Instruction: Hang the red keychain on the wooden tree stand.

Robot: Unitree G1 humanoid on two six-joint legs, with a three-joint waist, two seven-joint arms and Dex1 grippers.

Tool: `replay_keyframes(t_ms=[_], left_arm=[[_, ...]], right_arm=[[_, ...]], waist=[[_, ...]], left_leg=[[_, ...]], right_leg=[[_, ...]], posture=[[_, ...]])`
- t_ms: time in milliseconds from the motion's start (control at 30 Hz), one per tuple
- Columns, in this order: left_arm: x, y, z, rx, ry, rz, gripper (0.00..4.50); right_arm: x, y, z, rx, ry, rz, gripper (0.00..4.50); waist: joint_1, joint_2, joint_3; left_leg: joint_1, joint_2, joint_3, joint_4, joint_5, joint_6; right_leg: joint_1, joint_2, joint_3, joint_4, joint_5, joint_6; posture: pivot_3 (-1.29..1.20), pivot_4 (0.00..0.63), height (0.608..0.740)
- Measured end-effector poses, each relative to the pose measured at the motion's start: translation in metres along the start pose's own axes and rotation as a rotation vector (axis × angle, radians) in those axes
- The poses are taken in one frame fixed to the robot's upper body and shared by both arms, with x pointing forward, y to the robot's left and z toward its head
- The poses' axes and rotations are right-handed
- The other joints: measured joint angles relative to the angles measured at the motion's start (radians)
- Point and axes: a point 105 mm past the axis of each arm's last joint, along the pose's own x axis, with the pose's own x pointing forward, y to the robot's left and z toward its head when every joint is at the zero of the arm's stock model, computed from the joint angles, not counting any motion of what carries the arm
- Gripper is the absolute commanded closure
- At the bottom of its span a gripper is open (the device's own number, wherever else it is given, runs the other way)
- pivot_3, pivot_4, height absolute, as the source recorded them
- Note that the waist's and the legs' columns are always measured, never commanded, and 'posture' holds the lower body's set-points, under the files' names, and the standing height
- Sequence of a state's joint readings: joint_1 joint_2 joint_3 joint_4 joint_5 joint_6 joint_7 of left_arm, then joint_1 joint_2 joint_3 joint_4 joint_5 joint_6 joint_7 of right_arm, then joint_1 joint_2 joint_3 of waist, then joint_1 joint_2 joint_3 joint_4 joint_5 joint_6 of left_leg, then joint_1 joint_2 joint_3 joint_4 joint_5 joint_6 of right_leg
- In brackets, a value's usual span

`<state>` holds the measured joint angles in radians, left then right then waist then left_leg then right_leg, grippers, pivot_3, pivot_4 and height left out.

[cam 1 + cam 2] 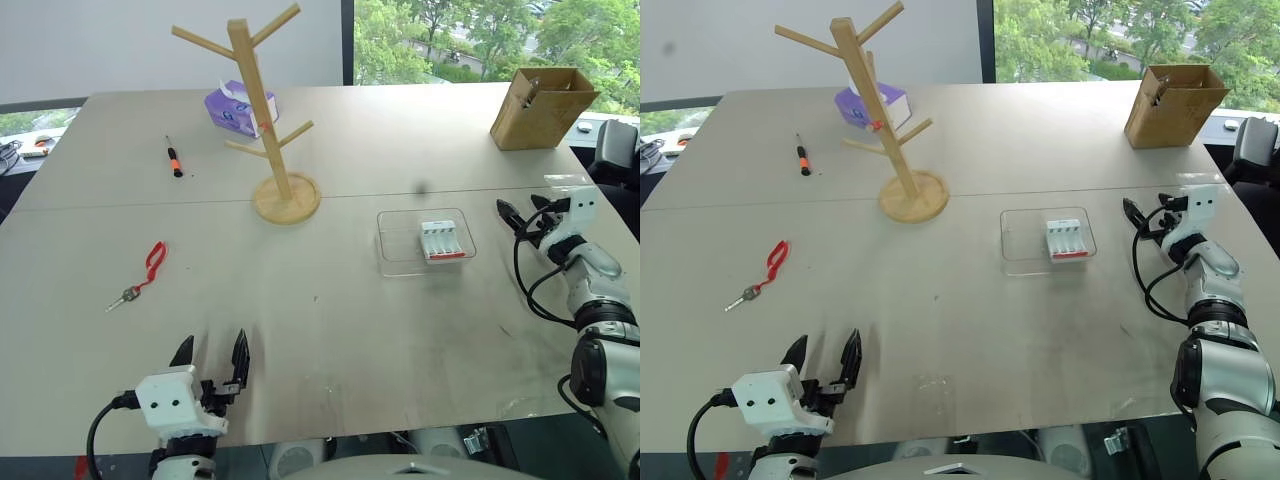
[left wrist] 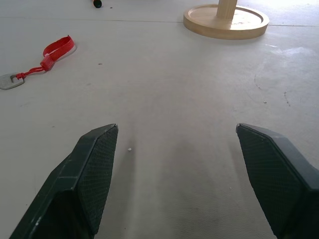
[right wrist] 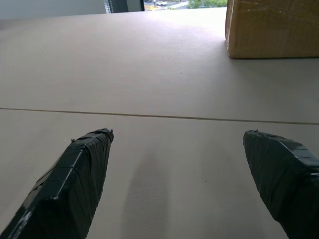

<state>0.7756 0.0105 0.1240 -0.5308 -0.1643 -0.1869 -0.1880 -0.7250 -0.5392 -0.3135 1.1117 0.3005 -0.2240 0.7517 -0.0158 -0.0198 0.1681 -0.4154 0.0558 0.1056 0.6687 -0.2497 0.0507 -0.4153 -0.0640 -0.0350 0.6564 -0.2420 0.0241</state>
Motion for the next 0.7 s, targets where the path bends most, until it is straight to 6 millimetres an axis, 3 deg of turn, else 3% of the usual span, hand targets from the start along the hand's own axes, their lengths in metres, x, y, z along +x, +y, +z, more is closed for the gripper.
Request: replay_keyframes(t_ms=[200,500,700], left_arm=[[0.013,-0.007,0.009,0.006,-0.052,-0.06,0.6],[0.013,-0.01,0.004,0.006,-0.041,-0.103,0.6],[0.019,-0.017,0.013,-0.002,-0.093,-0.201,0.6]], right_arm=[[0.002,0.003,0.001,-0.002,-0.009,0.009,0.0],[0.003,0.004,0.004,-0.01,-0.017,0.01,0.0],[0.005,0.006,0.008,-0.01,-0.022,0.023,0.0]], waist=[[0.001,0.0,0.0],[-0.001,0.0,0.0],[0.0,0.0,0.0]], left_leg=[[0.0,0.0,0.0,0.0,0.0,0.0],[0.0,0.0,0.001,0.0,0.0,0.0],[0.0,0.0,0.001,0.0,0.0,0.0]], right_leg=[[0.0,0.0,0.0,0.0,0.0,0.0],[0.0,0.0,0.0,0.0,0.0,0.0],[0.0,0.0,0.0,0.001,0.0,0.0]], posture=[[0.0,0.15,0.74],[0.0,0.15,0.74],[0.0,0.15,0.74]])
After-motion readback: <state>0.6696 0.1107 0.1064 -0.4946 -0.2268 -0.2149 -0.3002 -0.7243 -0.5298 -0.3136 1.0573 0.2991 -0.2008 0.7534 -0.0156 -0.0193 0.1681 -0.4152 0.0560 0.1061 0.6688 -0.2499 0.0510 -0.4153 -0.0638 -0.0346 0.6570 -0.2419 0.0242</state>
